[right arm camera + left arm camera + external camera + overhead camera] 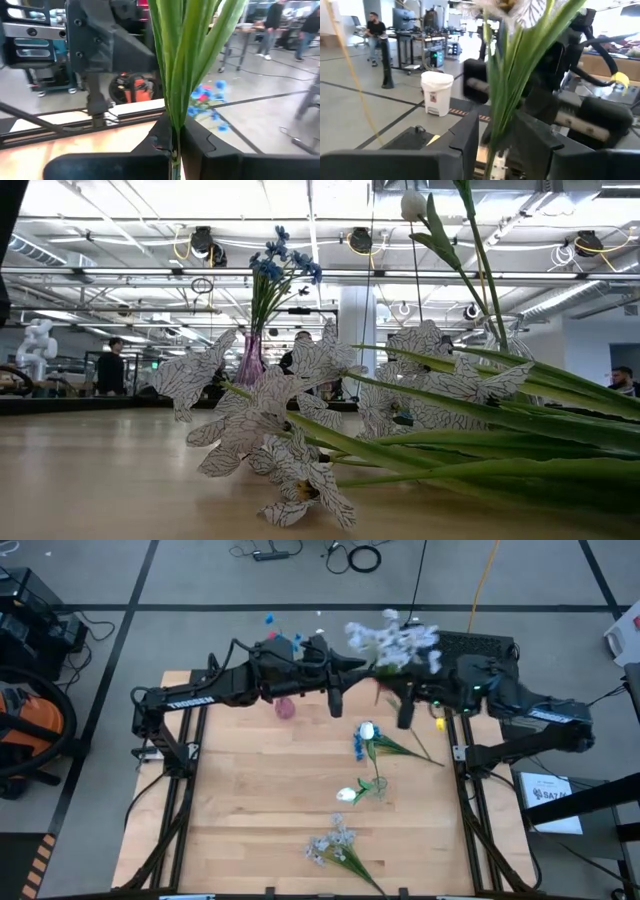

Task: Sort flowers into vase by color
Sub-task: Put the top white flowers into the transparent vase

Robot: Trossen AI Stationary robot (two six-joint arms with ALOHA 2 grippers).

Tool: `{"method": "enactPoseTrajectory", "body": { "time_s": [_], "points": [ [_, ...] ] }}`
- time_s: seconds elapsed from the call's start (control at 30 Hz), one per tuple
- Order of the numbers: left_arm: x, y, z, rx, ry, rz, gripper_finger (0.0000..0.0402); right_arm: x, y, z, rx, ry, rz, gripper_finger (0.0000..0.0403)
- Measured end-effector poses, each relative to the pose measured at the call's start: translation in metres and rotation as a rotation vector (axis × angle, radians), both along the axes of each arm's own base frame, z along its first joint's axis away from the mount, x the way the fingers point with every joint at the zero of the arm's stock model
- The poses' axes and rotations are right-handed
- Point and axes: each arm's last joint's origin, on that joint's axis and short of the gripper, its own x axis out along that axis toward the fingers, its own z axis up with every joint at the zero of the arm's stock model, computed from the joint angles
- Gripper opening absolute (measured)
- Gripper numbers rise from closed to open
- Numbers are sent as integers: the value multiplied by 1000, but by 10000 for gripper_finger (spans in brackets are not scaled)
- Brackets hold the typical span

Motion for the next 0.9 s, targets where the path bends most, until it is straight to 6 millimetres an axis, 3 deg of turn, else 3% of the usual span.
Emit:
{"method": "enactPoseTrajectory", "body": {
  "time_s": [0.23,0.37,0.5,0.63,0.8,0.9],
  "points": [
    [-18,-3,4,-16,88,13,127,-49,4,7,58,7,-33,5],
    [-22,-6,-7,7,172,-27,127,-73,10,-3,151,69,-43,4],
    [-25,-13,-30,21,221,-63,127,-81,20,-27,200,78,-72,2],
    [-41,-17,-55,0,198,-55,123,-81,32,-63,286,15,-42,1],
    [-86,-24,-82,-46,134,-51,113,-76,52,-109,372,-42,-18,1],
    [-118,-29,-96,-93,117,-37,111,-73,65,-124,389,-72,3,1]
  ]
}}
